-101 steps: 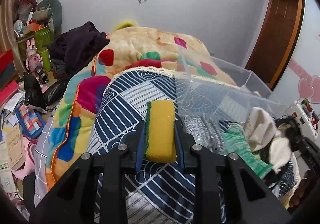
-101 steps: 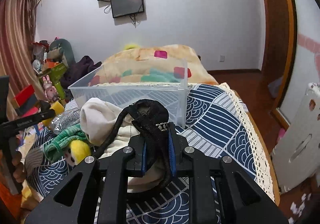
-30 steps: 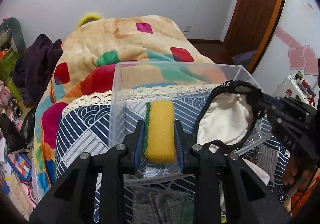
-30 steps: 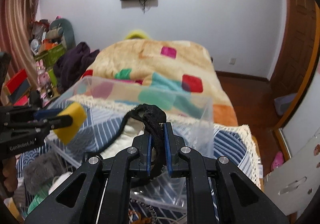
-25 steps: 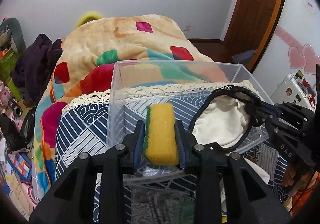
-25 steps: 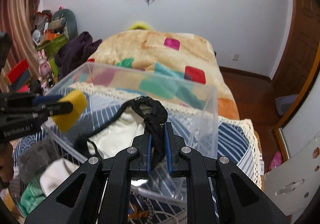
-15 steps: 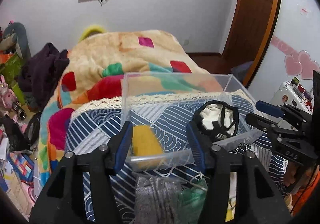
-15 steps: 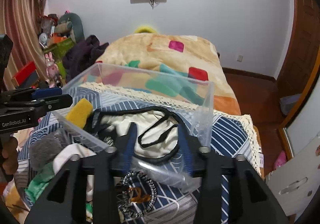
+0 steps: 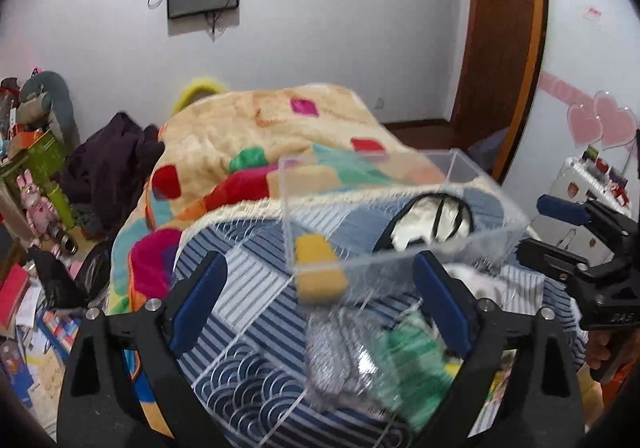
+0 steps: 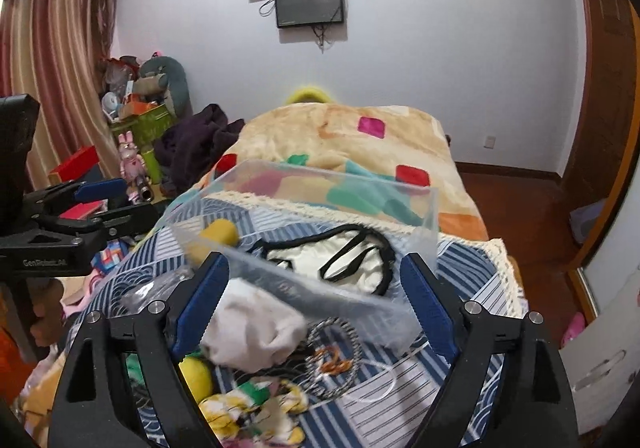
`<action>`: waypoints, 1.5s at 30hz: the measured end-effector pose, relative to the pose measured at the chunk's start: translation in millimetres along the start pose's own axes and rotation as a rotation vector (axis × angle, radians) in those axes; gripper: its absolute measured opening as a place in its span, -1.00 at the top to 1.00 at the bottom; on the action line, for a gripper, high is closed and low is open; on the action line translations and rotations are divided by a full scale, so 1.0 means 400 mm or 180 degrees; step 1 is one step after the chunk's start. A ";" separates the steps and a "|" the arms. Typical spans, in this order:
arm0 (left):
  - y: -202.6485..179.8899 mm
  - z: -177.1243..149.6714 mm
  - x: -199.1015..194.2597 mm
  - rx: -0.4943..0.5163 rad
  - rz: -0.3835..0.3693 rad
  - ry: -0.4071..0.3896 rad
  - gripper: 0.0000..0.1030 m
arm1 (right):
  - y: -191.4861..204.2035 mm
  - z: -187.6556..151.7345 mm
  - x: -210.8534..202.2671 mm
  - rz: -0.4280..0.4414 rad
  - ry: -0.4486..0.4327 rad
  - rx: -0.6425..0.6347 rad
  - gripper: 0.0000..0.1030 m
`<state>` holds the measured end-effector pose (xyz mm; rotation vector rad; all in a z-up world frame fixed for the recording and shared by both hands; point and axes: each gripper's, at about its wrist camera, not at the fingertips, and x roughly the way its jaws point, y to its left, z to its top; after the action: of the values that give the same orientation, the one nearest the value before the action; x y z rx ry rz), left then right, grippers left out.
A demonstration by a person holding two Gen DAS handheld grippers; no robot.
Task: Organize soft objects
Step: 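Grasp the bag of steel-wool scrubbers with the left tool while the right tool grasps the white cloth, then lower the scrubber bag into the box with the left tool while the right tool releases the white cloth inside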
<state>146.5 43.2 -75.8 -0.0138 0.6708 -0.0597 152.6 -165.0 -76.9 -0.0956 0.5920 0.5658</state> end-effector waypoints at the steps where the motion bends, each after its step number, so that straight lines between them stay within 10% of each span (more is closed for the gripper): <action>1: 0.004 -0.013 0.004 -0.0030 -0.0015 0.0054 -0.84 | 0.005 -0.005 0.001 0.0020 0.0017 -0.0002 -0.67; 19: 0.006 -0.146 0.106 -0.0043 -0.0065 0.0589 -0.84 | 0.057 -0.096 0.102 0.0327 0.0471 0.0124 -0.47; 30: 0.014 -0.163 0.124 -0.0281 -0.0365 0.0704 -0.13 | 0.061 -0.114 0.103 0.0406 0.0543 0.0206 0.31; 45: 0.002 -0.142 0.020 -0.0191 -0.0275 0.0413 0.28 | 0.051 -0.098 0.001 0.0295 0.0203 0.0100 0.37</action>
<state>117.5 43.9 -125.5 -0.0974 0.8015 -0.1244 122.5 -157.2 -108.2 -0.0570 0.6696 0.6449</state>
